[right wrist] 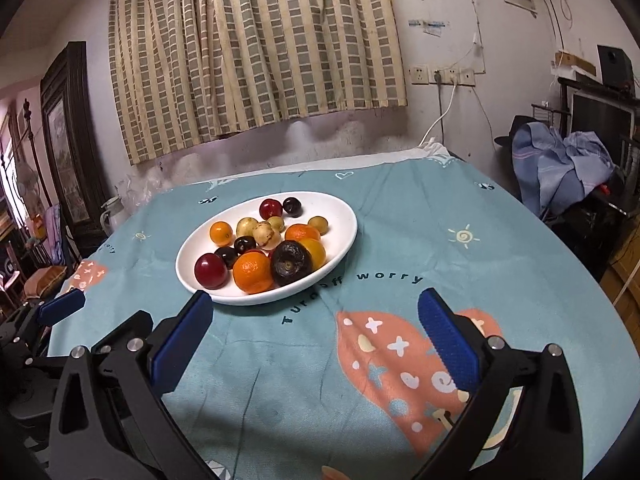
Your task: Organize fruits
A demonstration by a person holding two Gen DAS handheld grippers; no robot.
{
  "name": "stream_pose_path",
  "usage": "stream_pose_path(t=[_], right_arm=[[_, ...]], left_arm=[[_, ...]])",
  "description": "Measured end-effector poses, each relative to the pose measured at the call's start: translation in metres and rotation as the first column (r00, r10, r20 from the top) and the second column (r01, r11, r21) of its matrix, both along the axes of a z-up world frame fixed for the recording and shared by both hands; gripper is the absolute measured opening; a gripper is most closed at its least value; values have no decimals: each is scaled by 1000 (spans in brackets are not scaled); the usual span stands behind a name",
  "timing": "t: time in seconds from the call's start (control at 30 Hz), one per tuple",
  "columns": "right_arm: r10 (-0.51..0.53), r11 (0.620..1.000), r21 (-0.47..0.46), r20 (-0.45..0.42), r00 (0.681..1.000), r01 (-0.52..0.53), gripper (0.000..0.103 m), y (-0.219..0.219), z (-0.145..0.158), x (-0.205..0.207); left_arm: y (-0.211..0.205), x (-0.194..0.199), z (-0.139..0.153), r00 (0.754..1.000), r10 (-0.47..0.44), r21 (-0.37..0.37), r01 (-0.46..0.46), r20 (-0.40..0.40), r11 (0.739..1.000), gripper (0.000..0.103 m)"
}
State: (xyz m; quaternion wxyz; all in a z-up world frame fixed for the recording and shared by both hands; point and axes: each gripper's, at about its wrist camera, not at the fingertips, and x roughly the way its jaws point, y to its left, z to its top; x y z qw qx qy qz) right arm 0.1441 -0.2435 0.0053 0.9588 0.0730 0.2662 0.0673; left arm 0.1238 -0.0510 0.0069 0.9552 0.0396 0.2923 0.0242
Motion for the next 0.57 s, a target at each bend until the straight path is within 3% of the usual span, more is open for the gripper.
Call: stream_pose_path(t=[0.13, 0.27, 0.37, 0.57], right_arm=[[4, 1000, 4, -22, 1000, -4, 102, 0, -2, 2], [9, 1000, 6, -39, 999, -9, 102, 1, -4, 4], [11, 1000, 10, -37, 999, -11, 102, 1, -4, 4], [16, 1000, 8, -44, 999, -16, 102, 1, -4, 4]], left_arm=[[2, 4, -3, 1000, -4, -18, 3, -31, 1000, 101], [-2, -2, -3, 999, 34, 30, -34, 8, 999, 101], [-2, 0, -3, 1000, -6, 3, 6, -6, 1000, 101], [4, 3, -3, 1000, 10, -29, -11, -23, 1000, 101]])
